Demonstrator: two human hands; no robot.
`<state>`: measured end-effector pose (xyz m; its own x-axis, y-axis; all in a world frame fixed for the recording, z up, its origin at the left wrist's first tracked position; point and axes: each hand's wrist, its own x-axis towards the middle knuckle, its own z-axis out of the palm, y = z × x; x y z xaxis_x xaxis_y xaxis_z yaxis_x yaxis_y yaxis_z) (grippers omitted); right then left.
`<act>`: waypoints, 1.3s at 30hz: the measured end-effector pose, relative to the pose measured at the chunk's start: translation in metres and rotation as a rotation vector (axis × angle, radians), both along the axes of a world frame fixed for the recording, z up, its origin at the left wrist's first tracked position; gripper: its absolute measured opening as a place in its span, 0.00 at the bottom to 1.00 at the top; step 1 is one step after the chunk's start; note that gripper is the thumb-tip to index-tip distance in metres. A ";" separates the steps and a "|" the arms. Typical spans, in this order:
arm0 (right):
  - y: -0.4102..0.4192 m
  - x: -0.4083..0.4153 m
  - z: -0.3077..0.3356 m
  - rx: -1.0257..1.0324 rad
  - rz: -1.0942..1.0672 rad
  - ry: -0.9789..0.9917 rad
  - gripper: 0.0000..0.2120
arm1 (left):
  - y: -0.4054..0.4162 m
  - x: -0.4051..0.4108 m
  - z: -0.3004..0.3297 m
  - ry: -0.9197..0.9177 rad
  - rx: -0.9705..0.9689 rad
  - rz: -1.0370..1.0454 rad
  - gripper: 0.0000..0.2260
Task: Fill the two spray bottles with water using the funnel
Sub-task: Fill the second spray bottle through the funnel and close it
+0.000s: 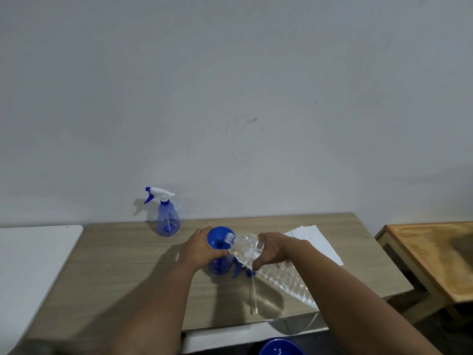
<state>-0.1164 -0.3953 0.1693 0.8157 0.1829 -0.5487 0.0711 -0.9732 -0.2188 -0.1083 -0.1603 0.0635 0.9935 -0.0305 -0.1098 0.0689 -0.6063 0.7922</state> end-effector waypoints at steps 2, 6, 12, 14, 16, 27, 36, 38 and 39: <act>0.000 -0.001 0.000 -0.004 0.002 0.005 0.31 | 0.000 0.000 0.001 -0.001 0.006 0.002 0.31; -0.001 -0.001 0.000 -0.003 -0.005 0.010 0.31 | -0.001 -0.001 0.006 -0.004 0.031 -0.003 0.34; -0.002 -0.001 0.002 -0.003 -0.010 0.013 0.30 | 0.000 -0.002 0.005 -0.024 0.026 -0.011 0.29; -0.002 -0.001 0.002 -0.004 -0.010 0.015 0.31 | 0.000 -0.002 0.005 -0.030 0.016 -0.011 0.29; -0.003 -0.001 0.002 -0.015 -0.003 0.010 0.31 | 0.000 -0.002 0.006 -0.037 0.002 -0.019 0.28; -0.006 -0.004 0.001 -0.022 -0.003 -0.006 0.30 | 0.001 0.002 -0.004 -0.036 -0.001 -0.019 0.29; -0.006 -0.002 -0.003 -0.013 0.015 -0.009 0.31 | 0.000 0.002 -0.003 -0.041 0.012 -0.026 0.29; -0.007 -0.001 -0.005 -0.003 0.008 -0.012 0.31 | 0.002 0.004 -0.006 -0.040 0.013 -0.027 0.29; -0.007 -0.001 -0.007 0.007 0.003 -0.015 0.32 | 0.002 0.004 -0.007 -0.041 0.012 -0.026 0.30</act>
